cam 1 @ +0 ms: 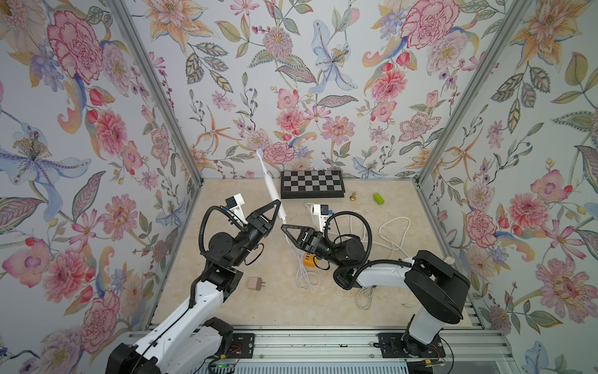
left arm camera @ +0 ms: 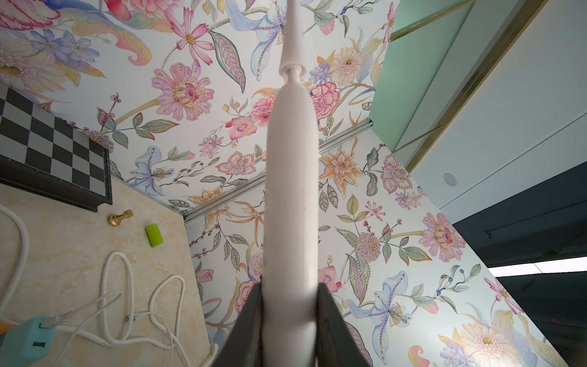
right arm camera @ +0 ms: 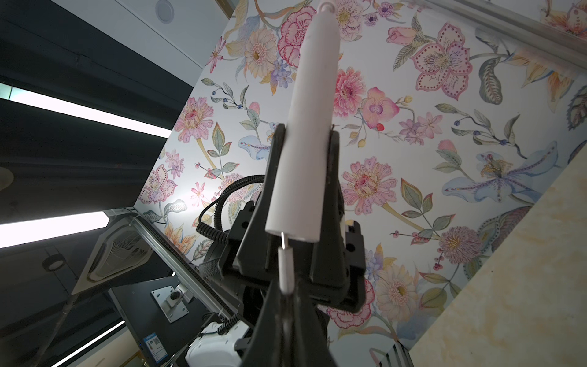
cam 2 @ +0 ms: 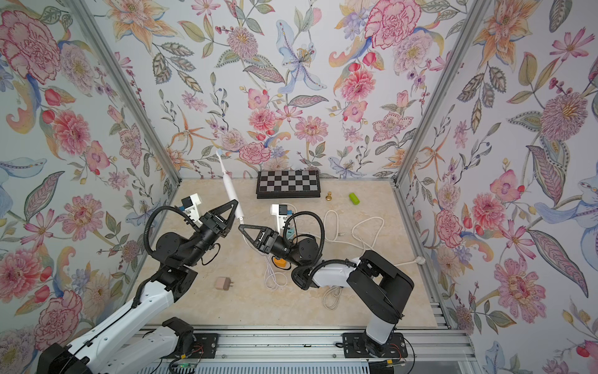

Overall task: Charge the electric toothbrush
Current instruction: Insert the charging cable into the electric toothbrush.

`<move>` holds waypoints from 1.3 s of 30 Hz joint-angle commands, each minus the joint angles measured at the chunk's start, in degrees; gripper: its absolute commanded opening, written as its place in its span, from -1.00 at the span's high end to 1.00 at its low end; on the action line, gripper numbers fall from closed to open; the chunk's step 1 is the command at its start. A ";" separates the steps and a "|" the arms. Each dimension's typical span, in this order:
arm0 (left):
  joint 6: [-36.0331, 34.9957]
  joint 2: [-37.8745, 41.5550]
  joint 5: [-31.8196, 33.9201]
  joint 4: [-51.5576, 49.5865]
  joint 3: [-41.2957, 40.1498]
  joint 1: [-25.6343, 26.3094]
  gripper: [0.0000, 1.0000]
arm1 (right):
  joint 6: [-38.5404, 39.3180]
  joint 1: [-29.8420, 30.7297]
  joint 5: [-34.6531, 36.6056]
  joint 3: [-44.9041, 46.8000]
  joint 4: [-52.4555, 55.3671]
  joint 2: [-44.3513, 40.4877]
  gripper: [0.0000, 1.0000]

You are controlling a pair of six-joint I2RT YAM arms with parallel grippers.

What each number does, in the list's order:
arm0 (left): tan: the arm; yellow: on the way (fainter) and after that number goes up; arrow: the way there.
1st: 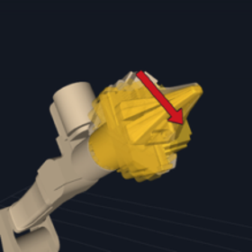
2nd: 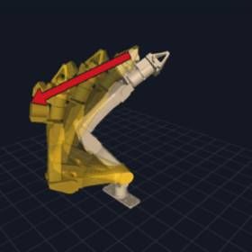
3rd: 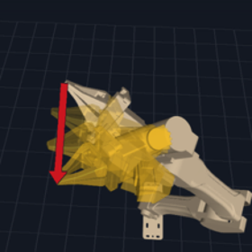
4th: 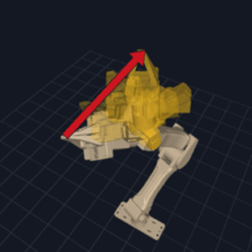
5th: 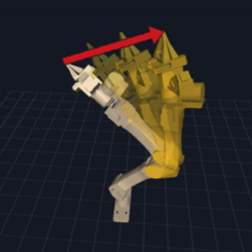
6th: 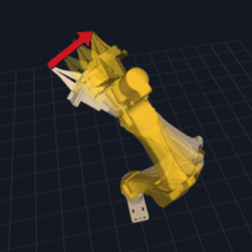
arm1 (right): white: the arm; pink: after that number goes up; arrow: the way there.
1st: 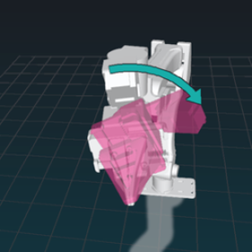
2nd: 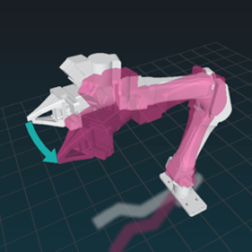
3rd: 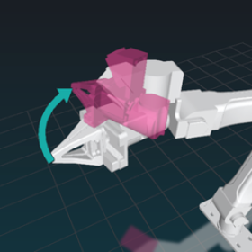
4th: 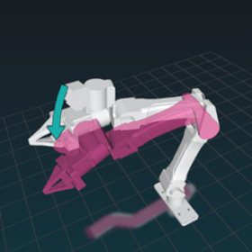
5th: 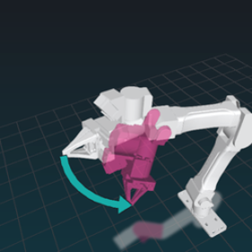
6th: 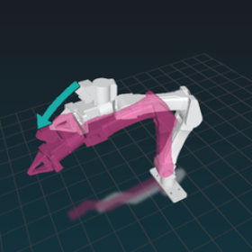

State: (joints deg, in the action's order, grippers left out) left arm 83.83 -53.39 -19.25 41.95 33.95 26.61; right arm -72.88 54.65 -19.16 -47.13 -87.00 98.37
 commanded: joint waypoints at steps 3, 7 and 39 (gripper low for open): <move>-0.32 1.54 -4.01 -0.57 2.35 1.30 1.00 | -0.18 -1.30 3.54 -0.64 -3.90 1.21 1.00; -0.51 1.44 -3.72 -0.38 2.15 1.33 1.00 | -0.17 -0.81 2.55 -2.75 -2.37 1.63 1.00; -14.86 3.14 -12.51 -17.82 5.40 1.78 1.00 | -1.89 -3.72 -3.32 -6.19 -3.95 -3.75 1.00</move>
State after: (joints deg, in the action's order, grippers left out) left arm 73.41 -51.16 -20.91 32.84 39.59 26.65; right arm -74.41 53.30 -25.15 -51.59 -85.43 98.56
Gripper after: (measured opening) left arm 0.257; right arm 0.081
